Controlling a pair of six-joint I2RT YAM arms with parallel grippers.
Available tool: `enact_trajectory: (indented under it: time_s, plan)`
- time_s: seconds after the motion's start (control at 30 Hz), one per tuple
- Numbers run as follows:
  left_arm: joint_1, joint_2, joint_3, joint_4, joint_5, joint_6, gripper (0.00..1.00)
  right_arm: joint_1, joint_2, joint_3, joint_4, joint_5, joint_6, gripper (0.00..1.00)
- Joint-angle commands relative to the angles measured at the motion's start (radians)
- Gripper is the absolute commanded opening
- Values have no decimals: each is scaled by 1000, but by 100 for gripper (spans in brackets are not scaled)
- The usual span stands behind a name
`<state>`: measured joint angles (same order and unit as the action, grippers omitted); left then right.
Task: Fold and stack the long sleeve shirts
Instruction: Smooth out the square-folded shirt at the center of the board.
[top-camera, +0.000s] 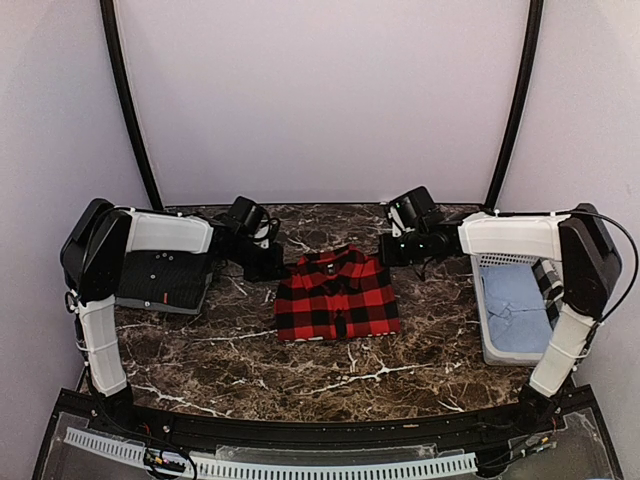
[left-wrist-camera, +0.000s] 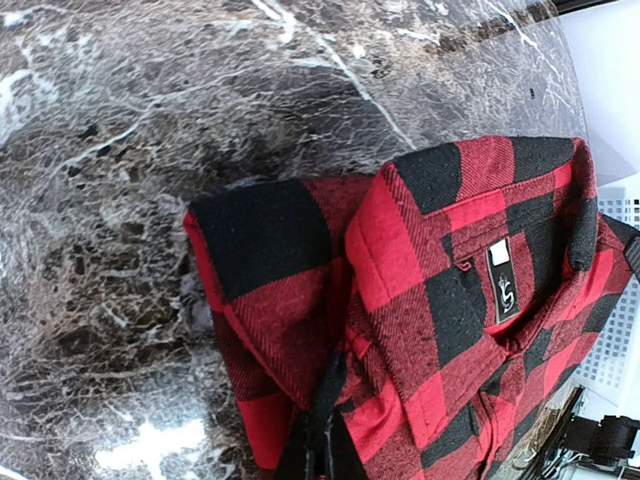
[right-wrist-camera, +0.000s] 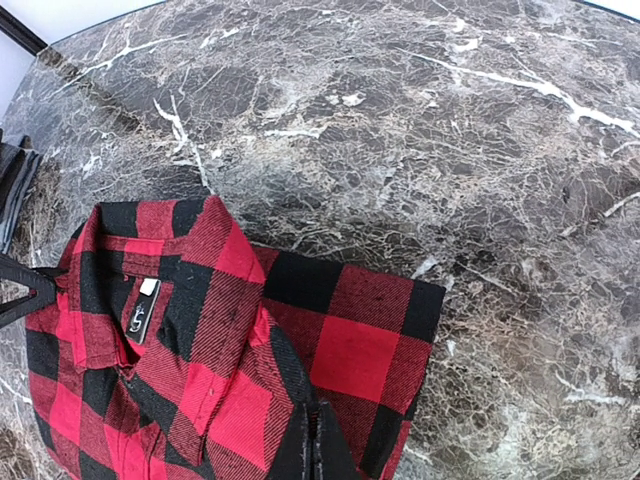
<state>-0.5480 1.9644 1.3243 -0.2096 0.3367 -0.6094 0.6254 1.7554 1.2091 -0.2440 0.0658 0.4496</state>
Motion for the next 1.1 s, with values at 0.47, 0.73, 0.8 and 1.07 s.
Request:
enact_trajectory:
  time_s: [0.47, 0.73, 0.8, 1.07]
  plan:
    - [-11, 85, 125, 74, 28, 53, 0, -16, -29, -105, 27, 117, 42, 0]
    - [-3, 180, 199, 68, 27, 50, 6, -57, 40, -171, 68, 119, 62, 0]
    - [0, 186, 213, 63, 24, 52, 8, -62, 50, -189, 80, 114, 67, 0]
    - [3, 169, 275, -11, -24, 67, 29, -93, 85, -217, 125, 73, 71, 0]
